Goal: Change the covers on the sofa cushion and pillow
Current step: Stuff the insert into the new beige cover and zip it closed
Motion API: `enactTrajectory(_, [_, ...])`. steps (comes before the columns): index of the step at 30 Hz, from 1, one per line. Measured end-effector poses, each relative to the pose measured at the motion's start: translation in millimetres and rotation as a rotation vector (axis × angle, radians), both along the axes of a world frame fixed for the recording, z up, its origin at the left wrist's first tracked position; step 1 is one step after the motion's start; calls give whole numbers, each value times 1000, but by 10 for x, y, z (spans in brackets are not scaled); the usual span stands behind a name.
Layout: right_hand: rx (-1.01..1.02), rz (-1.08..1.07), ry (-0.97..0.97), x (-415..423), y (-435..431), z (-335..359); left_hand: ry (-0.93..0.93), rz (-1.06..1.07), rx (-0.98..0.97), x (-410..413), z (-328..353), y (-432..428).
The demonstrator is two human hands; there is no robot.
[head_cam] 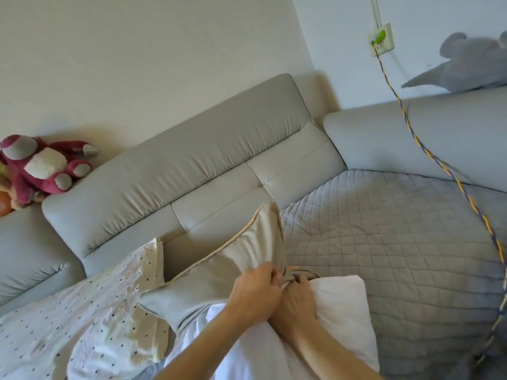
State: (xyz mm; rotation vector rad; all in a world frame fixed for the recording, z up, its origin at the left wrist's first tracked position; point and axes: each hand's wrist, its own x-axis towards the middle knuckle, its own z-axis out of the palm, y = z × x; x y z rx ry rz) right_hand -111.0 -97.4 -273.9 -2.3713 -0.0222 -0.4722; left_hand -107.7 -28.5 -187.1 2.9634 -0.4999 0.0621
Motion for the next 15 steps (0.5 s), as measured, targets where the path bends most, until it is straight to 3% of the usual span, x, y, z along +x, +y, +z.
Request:
enactTrajectory(3, [-177, 136, 33, 47, -103, 97, -178, -48, 2, 151, -88, 314])
enactTrajectory(9, [-108, 33, 79, 58, -184, 83, -522, -126, -4, 170, -172, 1063])
enactTrajectory(12, [-155, -27, 92, 79, -164, 115, -571, 133, -290, 1, -303, 1431])
enactTrajectory(15, [-106, -52, 183, 84, -238, 135, -396, 527, -655, -169, -615, 1784])
